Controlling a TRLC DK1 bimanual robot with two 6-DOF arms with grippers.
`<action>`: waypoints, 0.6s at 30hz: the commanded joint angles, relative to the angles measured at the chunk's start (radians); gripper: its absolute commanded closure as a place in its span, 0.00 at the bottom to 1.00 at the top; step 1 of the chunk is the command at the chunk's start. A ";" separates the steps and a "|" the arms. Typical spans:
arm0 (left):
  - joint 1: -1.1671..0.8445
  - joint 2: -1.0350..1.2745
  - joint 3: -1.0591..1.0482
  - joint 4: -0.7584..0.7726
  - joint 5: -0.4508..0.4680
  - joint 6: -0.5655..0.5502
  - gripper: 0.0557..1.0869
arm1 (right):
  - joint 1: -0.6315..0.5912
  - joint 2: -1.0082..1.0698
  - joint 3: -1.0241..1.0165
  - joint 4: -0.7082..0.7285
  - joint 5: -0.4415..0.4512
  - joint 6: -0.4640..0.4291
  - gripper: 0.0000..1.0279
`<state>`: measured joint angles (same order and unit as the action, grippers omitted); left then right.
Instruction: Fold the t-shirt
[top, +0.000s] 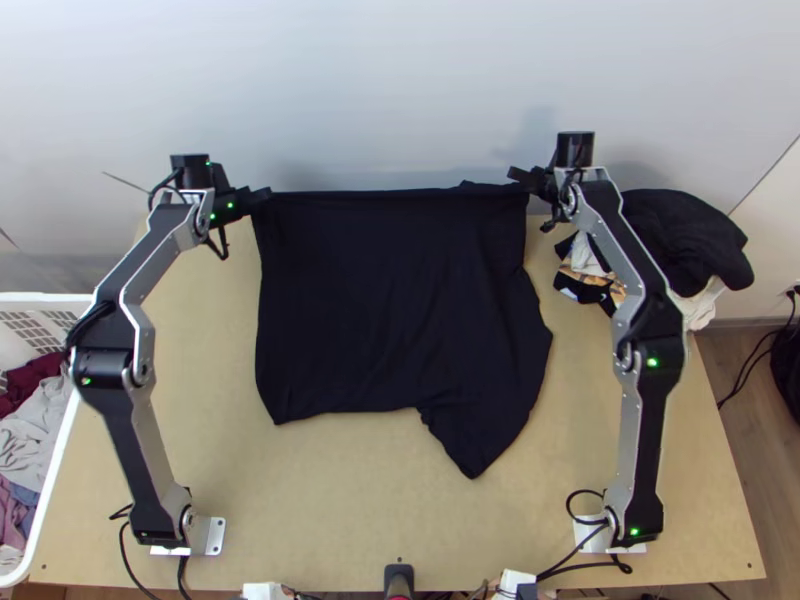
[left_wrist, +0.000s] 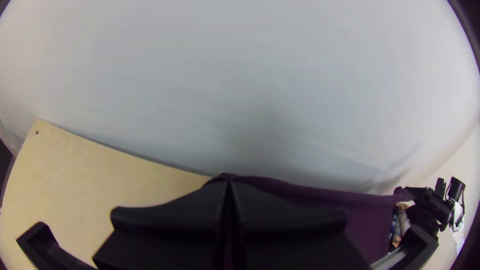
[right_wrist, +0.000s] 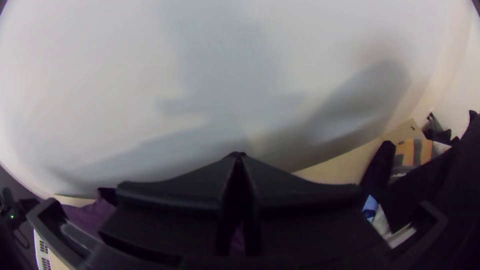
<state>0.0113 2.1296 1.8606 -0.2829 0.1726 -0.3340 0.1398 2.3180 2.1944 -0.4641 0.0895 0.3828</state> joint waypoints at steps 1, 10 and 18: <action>0.006 0.153 0.186 -0.038 -0.010 -0.005 0.96 | -0.002 0.138 0.137 -0.034 0.033 0.011 0.97; 0.010 0.072 0.084 -0.104 0.018 -0.002 0.97 | 0.017 0.029 0.022 -0.041 0.033 -0.013 0.97; 0.010 -0.054 -0.135 -0.027 0.039 0.015 0.96 | 0.027 -0.078 -0.174 -0.039 0.032 -0.010 0.97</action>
<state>0.0212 2.1536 1.8633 -0.3431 0.1959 -0.3321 0.1562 2.3173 2.1536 -0.5030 0.1226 0.3733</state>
